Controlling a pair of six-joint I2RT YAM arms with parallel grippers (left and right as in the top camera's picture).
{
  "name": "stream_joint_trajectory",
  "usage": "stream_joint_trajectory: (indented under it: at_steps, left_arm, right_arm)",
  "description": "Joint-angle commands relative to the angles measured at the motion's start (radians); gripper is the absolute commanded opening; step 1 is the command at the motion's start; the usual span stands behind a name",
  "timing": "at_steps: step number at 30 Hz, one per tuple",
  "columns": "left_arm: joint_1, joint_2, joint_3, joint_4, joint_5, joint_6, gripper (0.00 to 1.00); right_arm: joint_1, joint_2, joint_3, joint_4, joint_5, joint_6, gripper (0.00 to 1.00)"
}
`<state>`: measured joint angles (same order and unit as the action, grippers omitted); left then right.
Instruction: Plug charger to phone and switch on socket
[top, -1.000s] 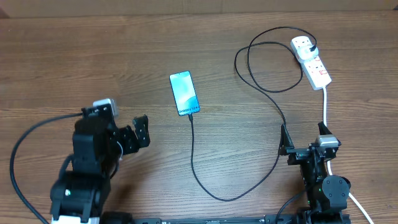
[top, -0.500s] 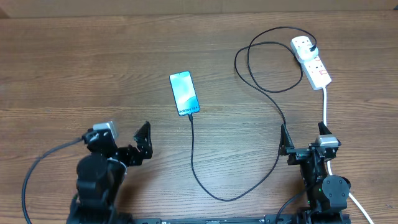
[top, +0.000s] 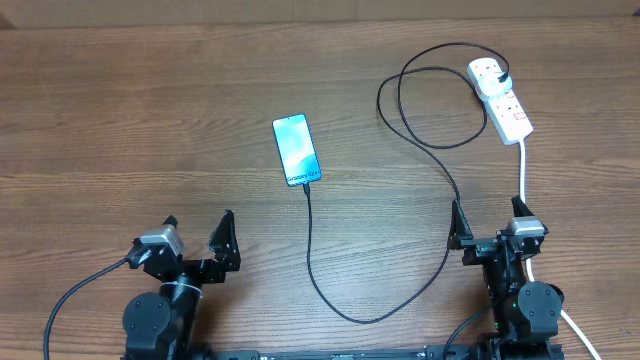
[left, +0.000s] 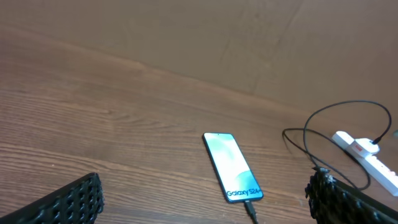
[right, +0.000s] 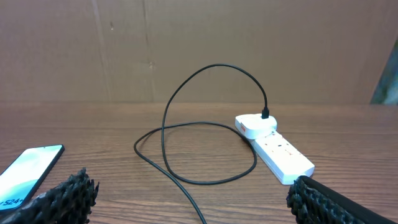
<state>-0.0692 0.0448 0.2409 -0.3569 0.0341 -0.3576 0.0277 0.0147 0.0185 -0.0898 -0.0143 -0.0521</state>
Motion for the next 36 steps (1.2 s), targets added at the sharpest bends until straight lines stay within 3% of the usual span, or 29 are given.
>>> stream_joint_trajectory:
  at_steps: [1, 18, 28, 33, 36]
  left_arm:
    - [0.011, -0.028, -0.05, 0.04, 0.011, 0.049, 1.0]
    - [0.037, -0.042, -0.237, 0.445, 0.034, 0.076, 1.0]
    - [0.037, -0.042, -0.237, 0.431, 0.006, 0.166, 1.0]
    - [0.037, -0.042, -0.237, 0.275, -0.017, 0.267, 1.0]
    - [0.037, -0.042, -0.236, 0.279, -0.024, 0.285, 1.0]
  right_arm:
    - [0.005, -0.012, -0.011, 0.005, 0.01, -0.001, 1.0]
    - [0.005, -0.012, -0.011, 0.005, 0.01, -0.001, 1.0]
    - [0.005, -0.012, -0.011, 0.005, 0.01, -0.001, 1.0]
    - [0.005, -0.012, -0.011, 0.005, 0.01, -0.001, 1.0]
    - [0.005, -0.012, -0.011, 0.005, 0.01, -0.001, 1.0]
